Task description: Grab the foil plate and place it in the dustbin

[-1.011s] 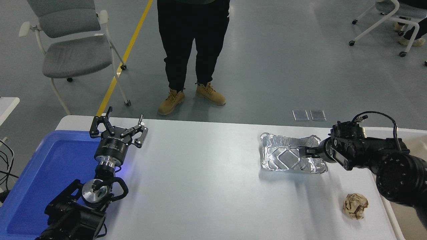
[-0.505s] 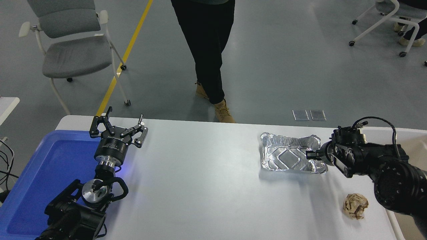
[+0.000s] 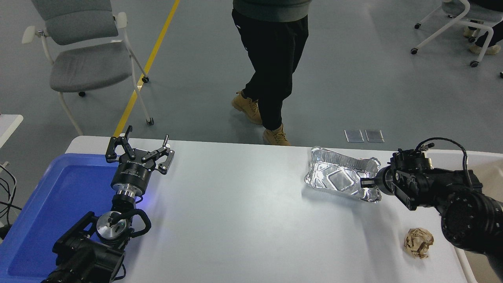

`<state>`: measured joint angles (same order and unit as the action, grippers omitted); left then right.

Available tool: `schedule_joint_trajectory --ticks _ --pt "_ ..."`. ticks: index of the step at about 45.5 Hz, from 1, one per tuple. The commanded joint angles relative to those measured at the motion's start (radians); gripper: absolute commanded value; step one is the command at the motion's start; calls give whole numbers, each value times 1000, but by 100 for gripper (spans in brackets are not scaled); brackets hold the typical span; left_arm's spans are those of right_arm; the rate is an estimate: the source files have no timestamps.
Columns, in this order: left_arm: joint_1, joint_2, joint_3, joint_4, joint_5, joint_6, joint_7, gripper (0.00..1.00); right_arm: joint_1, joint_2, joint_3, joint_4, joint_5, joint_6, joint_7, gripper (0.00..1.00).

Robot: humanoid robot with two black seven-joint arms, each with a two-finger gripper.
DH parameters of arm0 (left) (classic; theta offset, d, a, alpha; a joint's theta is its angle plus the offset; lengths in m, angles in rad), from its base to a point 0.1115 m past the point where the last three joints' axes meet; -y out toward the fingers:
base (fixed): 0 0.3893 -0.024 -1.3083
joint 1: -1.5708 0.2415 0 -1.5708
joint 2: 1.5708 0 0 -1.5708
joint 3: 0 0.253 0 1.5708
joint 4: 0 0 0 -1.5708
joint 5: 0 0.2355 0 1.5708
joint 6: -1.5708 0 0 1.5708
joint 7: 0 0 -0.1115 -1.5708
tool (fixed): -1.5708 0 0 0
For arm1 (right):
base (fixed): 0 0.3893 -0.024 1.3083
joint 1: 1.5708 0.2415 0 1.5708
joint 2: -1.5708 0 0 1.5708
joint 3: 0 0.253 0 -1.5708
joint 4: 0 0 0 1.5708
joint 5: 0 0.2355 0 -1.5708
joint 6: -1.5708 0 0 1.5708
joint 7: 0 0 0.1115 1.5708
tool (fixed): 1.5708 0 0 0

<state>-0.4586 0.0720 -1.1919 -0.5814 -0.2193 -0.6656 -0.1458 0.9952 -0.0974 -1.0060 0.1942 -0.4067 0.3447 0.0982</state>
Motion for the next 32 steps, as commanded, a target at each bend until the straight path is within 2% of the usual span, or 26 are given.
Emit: schedule_joint_trajectory --ticks 1,11,15,22,32 --pt "0 0 0 0 0 0 0 99 52 -10 40 13 12 43 34 0" --pt "0 0 0 0 0 0 0 99 255 -128 52 25 9 330 103 0" --pt "0 0 0 0 0 0 0 99 364 -186 49 36 2 439 110 0" --pt "0 2 0 0 0 0 0 99 577 -291 30 119 -23 441 110 0" --pt "0 2 0 0 0 0 0 99 933 -419 27 399 -182 441 101 0"
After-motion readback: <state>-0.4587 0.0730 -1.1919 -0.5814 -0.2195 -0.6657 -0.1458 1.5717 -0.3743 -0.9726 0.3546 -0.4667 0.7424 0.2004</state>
